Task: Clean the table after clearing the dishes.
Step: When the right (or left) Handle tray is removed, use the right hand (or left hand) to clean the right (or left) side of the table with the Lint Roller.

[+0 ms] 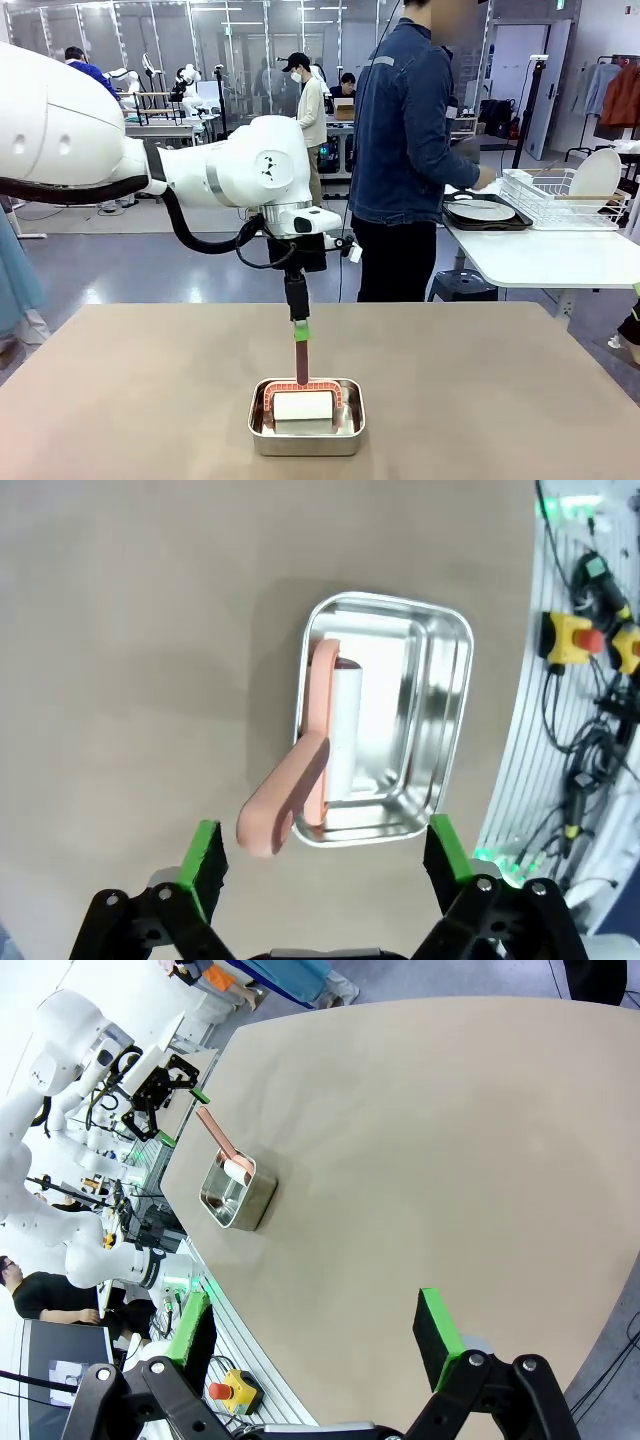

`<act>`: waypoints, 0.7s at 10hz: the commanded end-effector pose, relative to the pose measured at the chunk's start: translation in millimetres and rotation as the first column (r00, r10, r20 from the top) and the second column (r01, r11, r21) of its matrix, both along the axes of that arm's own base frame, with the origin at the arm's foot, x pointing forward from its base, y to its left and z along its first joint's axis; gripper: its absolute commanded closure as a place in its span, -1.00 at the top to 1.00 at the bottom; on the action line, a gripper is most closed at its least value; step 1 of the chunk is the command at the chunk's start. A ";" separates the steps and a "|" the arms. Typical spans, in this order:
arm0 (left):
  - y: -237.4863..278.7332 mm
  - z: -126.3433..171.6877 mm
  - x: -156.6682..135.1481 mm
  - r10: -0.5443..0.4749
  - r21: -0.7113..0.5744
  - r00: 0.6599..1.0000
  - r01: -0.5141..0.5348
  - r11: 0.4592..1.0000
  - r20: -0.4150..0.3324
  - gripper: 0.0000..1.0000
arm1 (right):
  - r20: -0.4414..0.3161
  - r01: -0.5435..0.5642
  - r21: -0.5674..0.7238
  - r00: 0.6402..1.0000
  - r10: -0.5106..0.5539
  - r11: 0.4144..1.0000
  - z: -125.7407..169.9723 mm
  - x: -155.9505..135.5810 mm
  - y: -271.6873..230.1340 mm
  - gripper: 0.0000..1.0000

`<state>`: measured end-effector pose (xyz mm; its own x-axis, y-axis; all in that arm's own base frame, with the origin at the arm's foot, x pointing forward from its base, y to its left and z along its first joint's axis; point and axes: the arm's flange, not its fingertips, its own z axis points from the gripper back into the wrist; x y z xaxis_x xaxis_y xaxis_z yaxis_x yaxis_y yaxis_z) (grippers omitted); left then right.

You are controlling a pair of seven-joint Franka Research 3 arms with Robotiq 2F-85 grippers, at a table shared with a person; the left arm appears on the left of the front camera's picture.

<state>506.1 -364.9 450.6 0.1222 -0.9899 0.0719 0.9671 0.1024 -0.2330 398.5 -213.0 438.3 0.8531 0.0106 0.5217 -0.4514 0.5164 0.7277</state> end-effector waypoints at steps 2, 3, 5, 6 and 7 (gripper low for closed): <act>-9.1 -9.8 10.9 -0.087 0.040 0.994 0.090 0.995 -0.069 1.00 | -0.023 0.014 -0.009 1.000 -0.014 1.000 3.5 -3.3 3.1 1.00; -8.3 -13.2 10.1 -0.096 0.019 0.993 0.098 0.995 -0.068 1.00 | -0.023 0.014 -0.009 1.000 -0.014 1.000 3.5 -3.3 3.1 1.00; -4.6 -25.2 4.6 -0.106 0.004 0.993 0.107 0.994 -0.056 1.00 | -0.023 0.014 -0.009 1.000 -0.014 1.000 3.5 -3.3 3.1 1.00; -3.6 -32.9 1.4 -0.110 0.008 0.992 0.111 0.994 -0.059 1.00 | -0.023 0.014 -0.009 1.000 -0.014 1.000 3.5 -3.3 3.1 1.00; -4.9 -37.0 -0.9 -0.113 0.010 0.991 0.114 0.993 -0.068 1.00 | -0.023 0.014 -0.009 1.000 -0.014 1.000 3.5 -3.3 3.1 1.00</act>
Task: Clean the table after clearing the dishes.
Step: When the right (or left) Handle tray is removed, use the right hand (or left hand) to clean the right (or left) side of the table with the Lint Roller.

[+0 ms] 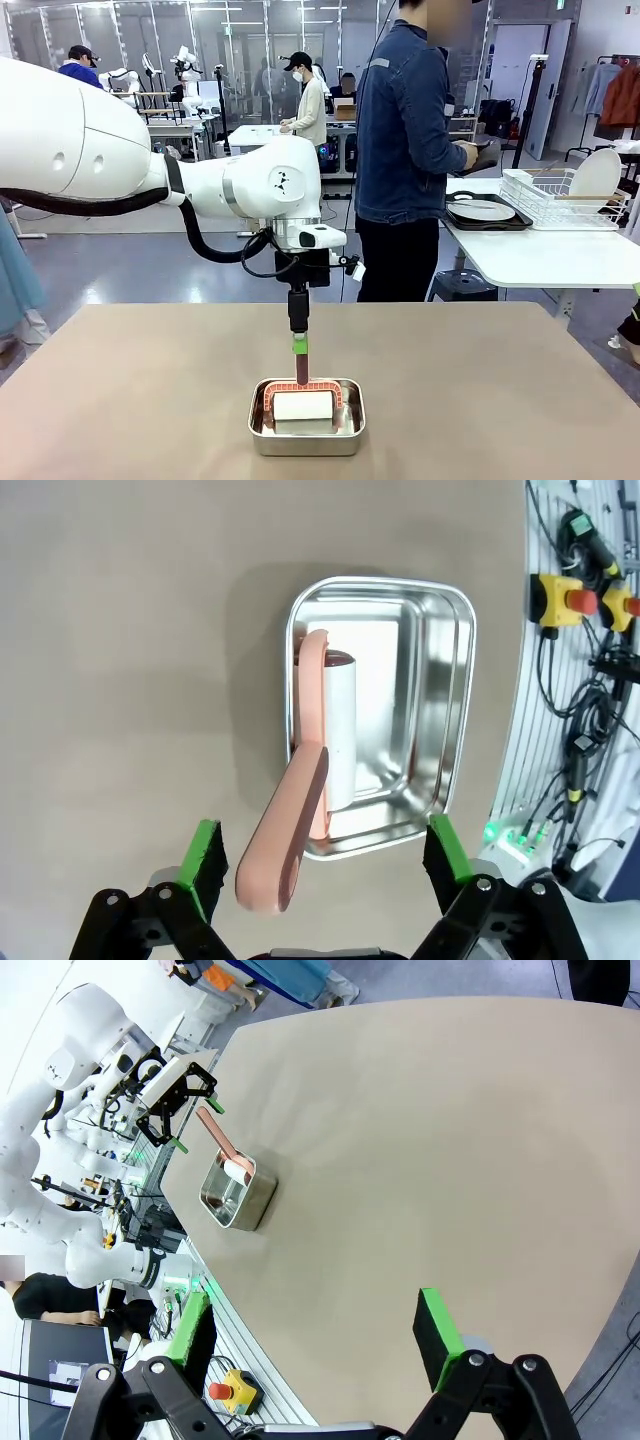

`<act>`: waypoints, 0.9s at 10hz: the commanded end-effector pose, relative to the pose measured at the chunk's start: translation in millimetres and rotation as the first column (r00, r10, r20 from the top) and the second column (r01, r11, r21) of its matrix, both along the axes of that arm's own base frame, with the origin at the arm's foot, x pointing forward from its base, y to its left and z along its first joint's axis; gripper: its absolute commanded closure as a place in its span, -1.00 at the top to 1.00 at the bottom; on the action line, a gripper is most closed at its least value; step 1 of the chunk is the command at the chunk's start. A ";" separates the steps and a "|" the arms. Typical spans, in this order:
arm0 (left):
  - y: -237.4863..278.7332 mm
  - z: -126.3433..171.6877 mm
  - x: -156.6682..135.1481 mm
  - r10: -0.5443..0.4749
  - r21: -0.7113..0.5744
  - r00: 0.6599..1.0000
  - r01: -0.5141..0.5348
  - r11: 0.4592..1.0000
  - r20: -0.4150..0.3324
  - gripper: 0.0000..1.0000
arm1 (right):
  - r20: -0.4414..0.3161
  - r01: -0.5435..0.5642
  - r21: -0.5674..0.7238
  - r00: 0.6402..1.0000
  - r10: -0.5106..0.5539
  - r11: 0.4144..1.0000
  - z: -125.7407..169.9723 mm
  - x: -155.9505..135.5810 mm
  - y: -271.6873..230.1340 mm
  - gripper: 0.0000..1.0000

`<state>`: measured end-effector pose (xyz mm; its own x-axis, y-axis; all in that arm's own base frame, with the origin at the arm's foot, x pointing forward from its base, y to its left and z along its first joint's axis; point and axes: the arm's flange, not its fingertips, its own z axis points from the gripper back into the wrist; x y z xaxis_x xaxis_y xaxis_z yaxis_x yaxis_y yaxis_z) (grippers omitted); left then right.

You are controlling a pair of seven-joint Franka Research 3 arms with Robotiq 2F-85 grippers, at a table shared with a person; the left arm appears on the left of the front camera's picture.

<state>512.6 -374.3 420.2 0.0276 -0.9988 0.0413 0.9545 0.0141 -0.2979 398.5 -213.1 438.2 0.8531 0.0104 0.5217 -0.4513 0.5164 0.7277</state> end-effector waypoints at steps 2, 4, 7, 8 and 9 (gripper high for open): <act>1.0 -15.3 -12.1 -0.013 -0.041 1.000 0.013 0.999 0.000 1.00 | -0.023 0.014 -0.009 1.000 -0.014 1.000 3.5 -3.3 3.1 1.00; 4.2 -24.7 -10.5 0.007 -0.053 1.000 -0.007 0.999 0.003 1.00 | -0.023 0.014 -0.009 1.000 -0.014 1.000 3.5 -3.3 3.1 1.00; 3.5 -26.1 -8.0 0.007 -0.031 1.000 -0.007 0.999 -0.002 1.00 | -0.023 0.014 -0.009 1.000 -0.014 1.000 3.5 -3.3 3.1 1.00; 3.3 -25.8 -6.7 0.012 -0.036 1.000 -0.013 0.999 -0.005 1.00 | -0.023 0.014 -0.009 1.000 -0.014 1.000 3.5 -3.3 3.1 1.00; 3.8 -25.5 -5.5 0.018 -0.025 1.000 -0.018 1.000 -0.008 0.36 | -0.023 0.014 -0.009 1.000 -0.014 1.000 3.5 -3.3 3.1 1.00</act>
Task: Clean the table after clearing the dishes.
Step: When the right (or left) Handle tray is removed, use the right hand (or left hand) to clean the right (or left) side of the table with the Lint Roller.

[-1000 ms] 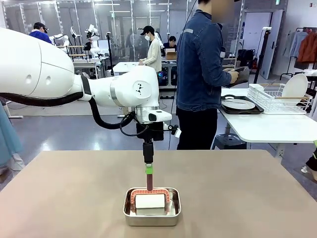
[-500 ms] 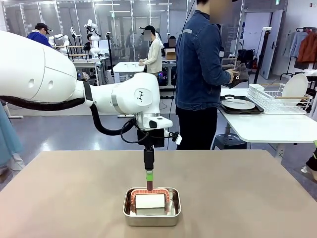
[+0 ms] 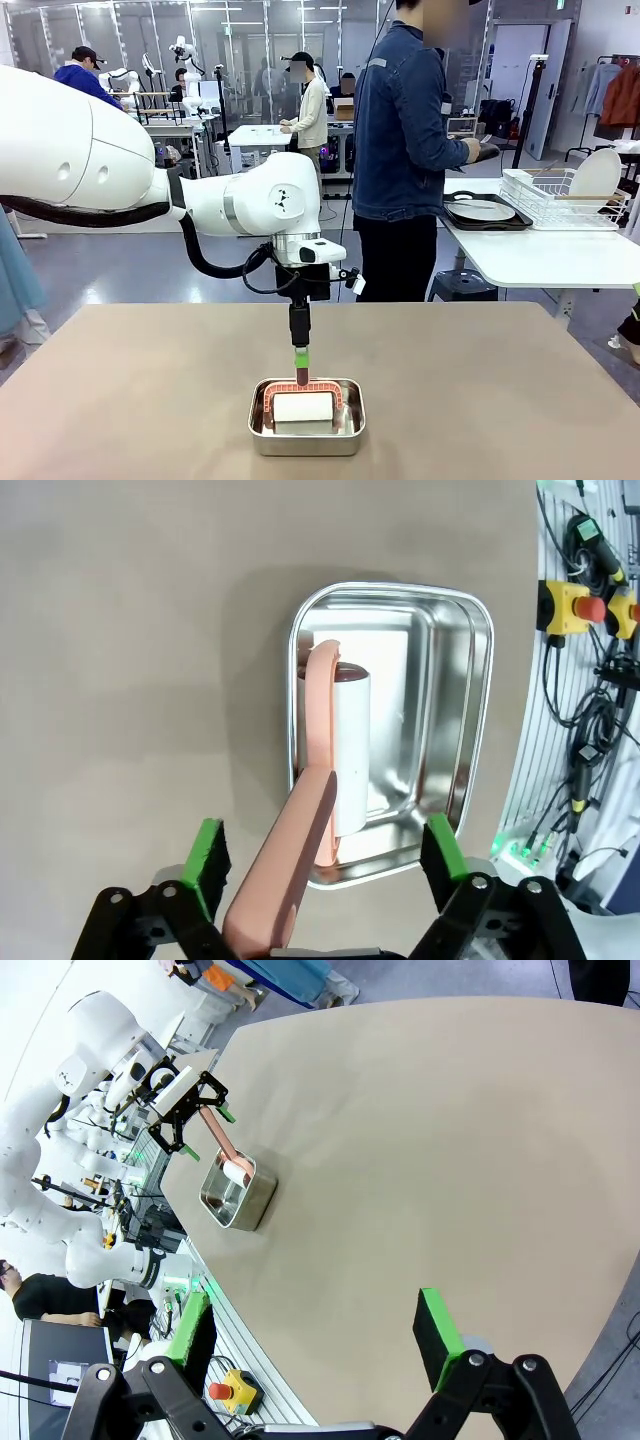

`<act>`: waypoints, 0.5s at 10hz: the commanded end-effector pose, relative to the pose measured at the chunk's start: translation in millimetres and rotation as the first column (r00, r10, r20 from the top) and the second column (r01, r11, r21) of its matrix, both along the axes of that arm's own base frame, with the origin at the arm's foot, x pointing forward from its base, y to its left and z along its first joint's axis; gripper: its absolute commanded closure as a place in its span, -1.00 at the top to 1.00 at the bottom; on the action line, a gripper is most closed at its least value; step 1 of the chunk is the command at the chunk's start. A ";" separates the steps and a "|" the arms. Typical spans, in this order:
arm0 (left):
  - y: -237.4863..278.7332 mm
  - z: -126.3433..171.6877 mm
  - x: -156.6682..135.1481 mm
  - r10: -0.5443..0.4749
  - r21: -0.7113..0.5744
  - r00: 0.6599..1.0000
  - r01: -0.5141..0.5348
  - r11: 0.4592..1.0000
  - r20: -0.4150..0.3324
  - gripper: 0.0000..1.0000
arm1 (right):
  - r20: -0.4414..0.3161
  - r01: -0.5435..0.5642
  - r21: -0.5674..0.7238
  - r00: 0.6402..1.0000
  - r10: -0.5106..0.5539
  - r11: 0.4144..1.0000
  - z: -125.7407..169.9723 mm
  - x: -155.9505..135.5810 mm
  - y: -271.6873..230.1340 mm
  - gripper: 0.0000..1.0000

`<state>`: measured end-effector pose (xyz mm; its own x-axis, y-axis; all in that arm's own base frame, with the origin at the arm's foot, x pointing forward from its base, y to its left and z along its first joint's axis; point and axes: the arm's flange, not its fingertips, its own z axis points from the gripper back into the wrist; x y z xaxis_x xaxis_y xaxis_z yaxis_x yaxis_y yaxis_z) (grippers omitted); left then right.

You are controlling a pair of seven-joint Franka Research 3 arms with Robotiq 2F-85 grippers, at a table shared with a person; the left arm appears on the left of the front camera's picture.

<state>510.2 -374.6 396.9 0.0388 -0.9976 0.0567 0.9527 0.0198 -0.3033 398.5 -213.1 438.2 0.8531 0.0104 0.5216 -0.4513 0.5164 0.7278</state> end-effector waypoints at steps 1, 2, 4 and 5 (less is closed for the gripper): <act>4.4 0.0 -2.4 0.010 -0.017 1.000 -0.010 1.000 -0.008 -0.19 | -0.023 0.014 -0.009 1.000 -0.014 1.000 3.5 -3.3 3.1 1.00; 5.0 1.2 -1.4 0.011 -0.019 1.000 -0.011 1.000 -0.010 -0.83 | -0.023 0.014 -0.009 1.000 -0.014 1.000 3.5 -3.3 3.1 1.00; 4.5 2.1 -0.5 0.017 -0.010 1.000 -0.017 1.000 -0.023 -1.00 | -0.023 0.014 -0.009 1.000 -0.014 1.000 3.5 -3.3 3.1 1.00; 5.0 3.5 0.2 0.019 -0.017 0.999 -0.020 1.000 -0.035 -1.00 | -0.023 0.014 -0.009 1.000 -0.014 1.000 3.5 -3.3 3.1 1.00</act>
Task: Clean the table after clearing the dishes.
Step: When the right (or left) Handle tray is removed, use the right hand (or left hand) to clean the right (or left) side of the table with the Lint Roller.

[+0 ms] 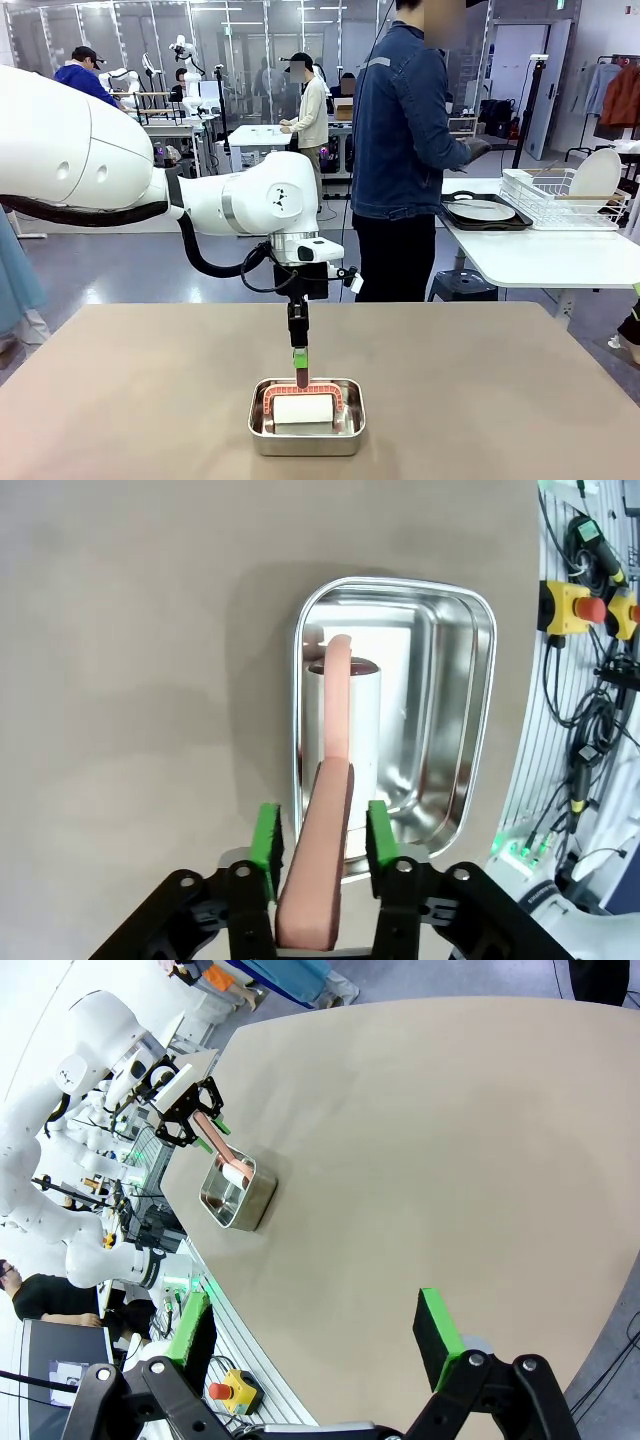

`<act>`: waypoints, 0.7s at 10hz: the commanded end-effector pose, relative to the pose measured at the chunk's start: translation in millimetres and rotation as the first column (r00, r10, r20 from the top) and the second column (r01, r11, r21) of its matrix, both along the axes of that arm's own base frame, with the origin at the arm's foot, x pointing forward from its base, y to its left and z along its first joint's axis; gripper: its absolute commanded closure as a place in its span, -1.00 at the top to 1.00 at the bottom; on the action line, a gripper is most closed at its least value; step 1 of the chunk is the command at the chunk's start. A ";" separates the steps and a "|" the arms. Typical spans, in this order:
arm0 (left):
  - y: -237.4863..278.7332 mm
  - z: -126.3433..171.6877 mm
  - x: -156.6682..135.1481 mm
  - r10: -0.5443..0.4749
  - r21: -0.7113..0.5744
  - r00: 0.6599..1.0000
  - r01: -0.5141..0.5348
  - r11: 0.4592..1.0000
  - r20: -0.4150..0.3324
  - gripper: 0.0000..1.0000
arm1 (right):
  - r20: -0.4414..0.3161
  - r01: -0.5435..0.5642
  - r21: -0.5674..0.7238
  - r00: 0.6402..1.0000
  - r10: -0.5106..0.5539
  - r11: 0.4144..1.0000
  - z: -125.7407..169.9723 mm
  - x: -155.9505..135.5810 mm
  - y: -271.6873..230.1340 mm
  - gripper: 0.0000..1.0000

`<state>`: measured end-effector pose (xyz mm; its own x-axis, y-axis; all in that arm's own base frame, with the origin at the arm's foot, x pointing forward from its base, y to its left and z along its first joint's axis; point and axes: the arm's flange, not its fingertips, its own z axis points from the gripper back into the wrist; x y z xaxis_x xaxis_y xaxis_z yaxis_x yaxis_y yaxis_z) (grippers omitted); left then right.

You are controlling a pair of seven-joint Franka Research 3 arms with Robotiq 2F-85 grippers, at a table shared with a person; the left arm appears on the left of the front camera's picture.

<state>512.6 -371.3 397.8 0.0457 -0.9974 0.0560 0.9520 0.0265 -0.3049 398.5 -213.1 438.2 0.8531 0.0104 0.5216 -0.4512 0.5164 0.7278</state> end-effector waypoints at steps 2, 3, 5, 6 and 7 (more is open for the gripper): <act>3.1 7.5 -5.0 0.041 -0.019 0.998 -0.042 0.999 -0.049 -1.00 | -0.022 0.014 -0.009 1.000 -0.014 1.000 3.5 -3.3 3.1 1.00; 3.9 9.7 -9.7 0.047 -0.024 0.997 -0.049 0.999 -0.054 -1.00 | -0.022 0.014 -0.009 1.000 -0.014 1.000 3.5 -3.3 3.1 1.00; 16.2 36.4 -24.7 0.141 -0.091 0.990 -0.143 0.986 -0.028 -0.61 | -0.022 0.014 -0.009 1.000 -0.014 1.000 3.5 -3.3 3.1 1.00; 29.9 66.9 -42.4 0.302 -0.062 0.953 -0.303 0.951 -0.029 -0.61 | -0.022 0.014 -0.009 1.000 -0.014 1.000 3.5 -3.3 3.1 1.00; 46.5 95.2 -65.0 0.498 -0.004 0.865 -0.499 0.866 -0.053 -0.61 | -0.022 0.014 -0.009 1.000 -0.014 1.000 3.5 -3.3 3.1 1.00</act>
<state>490.3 -352.7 465.4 0.3382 -0.9358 0.0992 0.8934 0.2862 -0.3463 398.3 -213.2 438.3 0.8531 0.0099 0.5217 -0.4511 0.5167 0.7277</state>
